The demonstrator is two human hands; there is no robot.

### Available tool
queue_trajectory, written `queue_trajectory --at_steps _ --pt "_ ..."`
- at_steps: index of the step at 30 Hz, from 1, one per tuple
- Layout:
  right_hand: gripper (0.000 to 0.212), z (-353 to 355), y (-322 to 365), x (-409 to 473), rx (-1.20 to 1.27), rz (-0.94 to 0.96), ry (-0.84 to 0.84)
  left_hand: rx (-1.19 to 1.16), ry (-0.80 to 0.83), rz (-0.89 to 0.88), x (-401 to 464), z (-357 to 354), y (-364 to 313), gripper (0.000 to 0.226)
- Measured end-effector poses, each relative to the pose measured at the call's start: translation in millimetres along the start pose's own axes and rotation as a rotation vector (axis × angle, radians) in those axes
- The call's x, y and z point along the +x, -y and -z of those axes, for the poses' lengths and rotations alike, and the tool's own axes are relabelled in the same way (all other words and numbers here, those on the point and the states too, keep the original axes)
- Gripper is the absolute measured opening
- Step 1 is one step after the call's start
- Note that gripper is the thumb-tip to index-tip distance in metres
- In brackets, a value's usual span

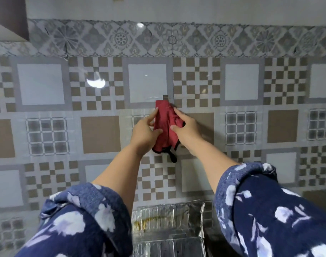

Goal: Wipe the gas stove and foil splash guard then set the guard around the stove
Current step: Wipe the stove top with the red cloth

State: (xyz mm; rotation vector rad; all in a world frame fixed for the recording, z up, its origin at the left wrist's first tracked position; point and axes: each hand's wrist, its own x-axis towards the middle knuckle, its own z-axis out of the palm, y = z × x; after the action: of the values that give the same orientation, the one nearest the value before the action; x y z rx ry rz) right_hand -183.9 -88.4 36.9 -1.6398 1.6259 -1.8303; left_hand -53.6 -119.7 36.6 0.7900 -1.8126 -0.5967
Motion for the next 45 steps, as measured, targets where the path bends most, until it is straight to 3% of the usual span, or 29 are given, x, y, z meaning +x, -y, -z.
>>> queue_trajectory --at_steps 6,11,25,32,38,40,41,43,45 --pt "0.055 43 23 -40 0.056 -0.006 0.054 -0.109 0.033 0.038 -36 -6 -30 0.072" --pt "0.052 98 26 -105 -0.055 -0.101 0.097 -0.232 0.167 0.175 -116 -27 -84 0.077" --pt "0.050 253 -1 -312 -0.091 -0.339 0.327 -0.349 0.251 0.395 -345 -121 -164 0.073" --pt "0.051 269 -23 -401 -0.181 -0.432 0.443 -0.118 0.308 0.481 -438 -133 -158 0.063" --pt "0.040 264 -40 -428 -0.514 -0.523 0.564 0.213 0.448 0.490 -462 -128 -142 0.060" --pt "0.036 263 -39 -430 -0.745 -0.453 0.551 0.354 0.499 0.445 -461 -128 -137 0.058" --pt "0.034 261 -38 -431 -0.791 -0.323 0.489 0.392 0.496 0.424 -462 -127 -132 0.058" --pt "0.033 254 -34 -432 -0.714 -0.027 0.406 0.417 0.477 0.382 -468 -123 -122 0.056" --pt "0.035 245 -35 -436 -0.626 0.063 0.524 0.466 0.515 0.292 -475 -117 -107 0.056"
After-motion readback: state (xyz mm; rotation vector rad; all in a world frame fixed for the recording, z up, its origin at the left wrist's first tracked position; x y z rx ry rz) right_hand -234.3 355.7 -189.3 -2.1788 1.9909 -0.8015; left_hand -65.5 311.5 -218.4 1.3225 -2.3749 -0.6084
